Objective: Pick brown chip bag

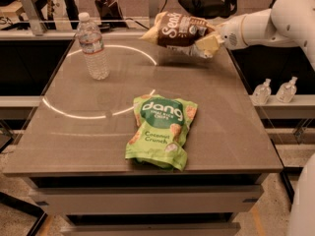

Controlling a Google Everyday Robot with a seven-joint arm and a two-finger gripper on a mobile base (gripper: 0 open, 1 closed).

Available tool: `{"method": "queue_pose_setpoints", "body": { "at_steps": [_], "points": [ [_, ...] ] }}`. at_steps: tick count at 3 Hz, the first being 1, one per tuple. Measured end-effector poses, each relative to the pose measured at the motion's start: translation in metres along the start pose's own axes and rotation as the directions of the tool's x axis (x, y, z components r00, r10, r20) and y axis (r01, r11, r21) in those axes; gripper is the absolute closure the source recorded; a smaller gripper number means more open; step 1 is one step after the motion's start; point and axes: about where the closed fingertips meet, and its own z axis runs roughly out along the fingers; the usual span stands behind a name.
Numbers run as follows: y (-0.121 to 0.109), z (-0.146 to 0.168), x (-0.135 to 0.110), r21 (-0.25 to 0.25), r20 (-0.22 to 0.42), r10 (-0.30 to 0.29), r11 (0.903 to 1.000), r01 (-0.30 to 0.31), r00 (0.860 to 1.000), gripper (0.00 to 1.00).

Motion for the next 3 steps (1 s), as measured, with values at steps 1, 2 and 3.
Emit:
{"method": "queue_pose_setpoints", "body": {
  "at_steps": [1,2,3],
  "points": [
    [0.004,-0.009,-0.030,-0.025,0.068,-0.015,0.9996,0.017,0.998,1.00],
    [0.009,-0.016,-0.053,-0.050,0.119,-0.043,0.9976,0.049,0.992,1.00],
    [0.009,-0.016,-0.056,-0.050,0.123,-0.045,0.9974,0.051,0.991,1.00]
  ]
}}
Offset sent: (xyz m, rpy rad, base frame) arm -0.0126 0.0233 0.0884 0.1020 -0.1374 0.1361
